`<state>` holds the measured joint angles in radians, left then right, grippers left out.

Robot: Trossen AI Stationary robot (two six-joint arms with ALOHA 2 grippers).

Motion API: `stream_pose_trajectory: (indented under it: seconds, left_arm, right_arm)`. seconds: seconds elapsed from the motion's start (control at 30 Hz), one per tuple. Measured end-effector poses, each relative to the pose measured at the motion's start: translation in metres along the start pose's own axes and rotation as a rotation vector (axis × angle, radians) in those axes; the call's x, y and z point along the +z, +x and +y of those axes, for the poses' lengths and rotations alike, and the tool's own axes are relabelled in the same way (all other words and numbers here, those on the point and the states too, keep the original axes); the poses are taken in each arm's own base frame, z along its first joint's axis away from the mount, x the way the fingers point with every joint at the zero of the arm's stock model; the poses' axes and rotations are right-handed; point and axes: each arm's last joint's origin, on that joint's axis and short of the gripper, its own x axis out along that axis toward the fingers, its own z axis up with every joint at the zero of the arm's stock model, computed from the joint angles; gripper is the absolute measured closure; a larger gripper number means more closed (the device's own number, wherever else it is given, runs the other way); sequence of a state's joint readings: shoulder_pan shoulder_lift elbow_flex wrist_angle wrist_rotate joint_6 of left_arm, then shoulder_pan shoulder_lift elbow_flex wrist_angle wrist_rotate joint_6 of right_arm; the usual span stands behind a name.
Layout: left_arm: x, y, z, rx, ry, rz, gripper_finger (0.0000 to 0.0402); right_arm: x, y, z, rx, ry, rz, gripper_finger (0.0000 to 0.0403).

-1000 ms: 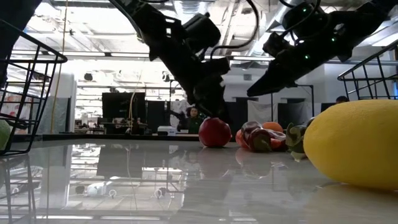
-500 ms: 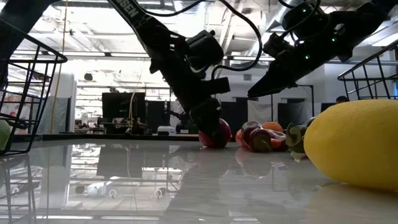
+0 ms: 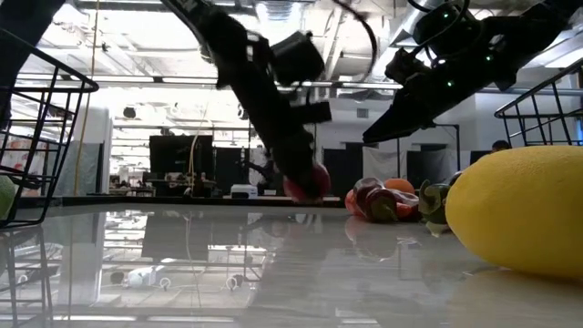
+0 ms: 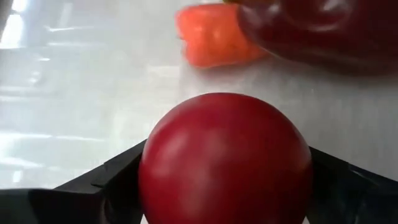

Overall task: Sort produce into baskets
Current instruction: Put the red tomato into the black wire basket

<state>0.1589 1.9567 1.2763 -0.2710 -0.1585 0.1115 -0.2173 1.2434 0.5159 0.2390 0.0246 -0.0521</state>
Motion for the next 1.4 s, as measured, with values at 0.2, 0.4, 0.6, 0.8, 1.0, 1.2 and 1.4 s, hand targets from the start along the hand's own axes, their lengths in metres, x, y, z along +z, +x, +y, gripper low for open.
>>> stream_pose_trajectory:
  seconds: [0.2, 0.4, 0.6, 0.8, 1.0, 1.2, 1.4]
  left_arm:
    - [0.014, -0.059, 0.009, 0.012, -0.008, 0.023, 0.0089]
    - [0.014, -0.129, -0.002, -0.281, -0.089, -0.005, 0.0090]
    - [0.007, -0.191, -0.043, -0.501, -0.107, -0.025, 0.0089]
    - [-0.018, -0.243, -0.079, -0.498, -0.218, 0.073, 0.0089]
    - [-0.052, -0.279, -0.108, -0.358, -0.342, 0.174, 0.0088]
    - [-0.087, -0.295, -0.127, -0.119, -0.432, 0.276, 0.0088]
    - [-0.110, -0.290, -0.141, -0.092, -0.550, 0.396, 0.0088]
  right_arm:
    - [0.000, 0.000, 0.000, 0.000, 0.000, 0.000, 0.0117]
    - [0.000, 0.000, 0.000, -0.001, 0.000, 0.003, 0.0117]
    - [0.000, 0.000, 0.000, -0.002, 0.001, -0.002, 0.0117]
    - [0.000, 0.000, 0.000, -0.001, 0.010, -0.002, 0.0117]
    - [0.001, -0.001, 0.000, -0.002, 0.009, -0.007, 0.0117]
    - [0.005, -0.005, -0.001, -0.006, 0.017, -0.036, 0.0117]
    - [0.008, -0.009, -0.001, -0.007, 0.027, -0.057, 0.0117]
